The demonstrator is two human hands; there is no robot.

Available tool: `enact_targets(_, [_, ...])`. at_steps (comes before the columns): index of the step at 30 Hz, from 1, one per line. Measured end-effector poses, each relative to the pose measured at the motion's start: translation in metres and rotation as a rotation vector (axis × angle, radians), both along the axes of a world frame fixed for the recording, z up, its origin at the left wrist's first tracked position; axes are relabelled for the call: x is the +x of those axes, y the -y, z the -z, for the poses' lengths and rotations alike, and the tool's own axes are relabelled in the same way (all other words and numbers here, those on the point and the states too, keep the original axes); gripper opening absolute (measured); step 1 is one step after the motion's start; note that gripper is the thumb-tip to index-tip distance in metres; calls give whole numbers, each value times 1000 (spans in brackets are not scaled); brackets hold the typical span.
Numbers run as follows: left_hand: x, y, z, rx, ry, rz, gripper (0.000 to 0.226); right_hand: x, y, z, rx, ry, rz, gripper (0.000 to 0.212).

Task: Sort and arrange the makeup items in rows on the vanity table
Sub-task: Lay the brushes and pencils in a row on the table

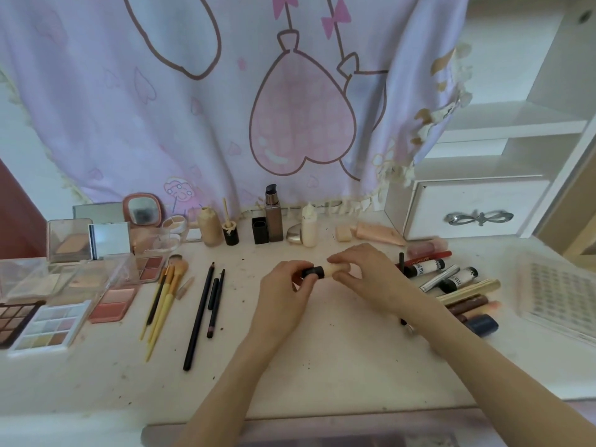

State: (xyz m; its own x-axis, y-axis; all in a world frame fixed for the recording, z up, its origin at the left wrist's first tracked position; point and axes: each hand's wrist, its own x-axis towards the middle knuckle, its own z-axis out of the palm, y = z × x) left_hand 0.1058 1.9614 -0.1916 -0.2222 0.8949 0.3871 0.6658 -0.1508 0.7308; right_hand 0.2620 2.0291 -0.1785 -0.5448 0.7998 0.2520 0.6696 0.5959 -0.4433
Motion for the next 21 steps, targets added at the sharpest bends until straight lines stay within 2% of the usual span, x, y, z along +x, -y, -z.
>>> enact_targets(4, [-12,2,-11,17,150,18,15,-4,5,-9,-230,-244,-15,16])
enact_targets(6, [-16,4,-17,37,212,71,17,-6,10,-14,-469,-460,-48,9])
enact_targets(8, [-19,8,-23,102,158,139,21,-8,14,-19,-800,-735,-88,14])
enact_targets(11, [-22,13,-28,171,15,185,19,-12,20,-27,-1088,-884,-108,22])
enact_targets(15, [-25,13,-28,163,-34,90,7,-22,27,-29,-1143,-973,-125,21])
enact_targets(21, [-30,18,-26,138,-63,59,9,-34,38,-19,-947,-945,-103,23])
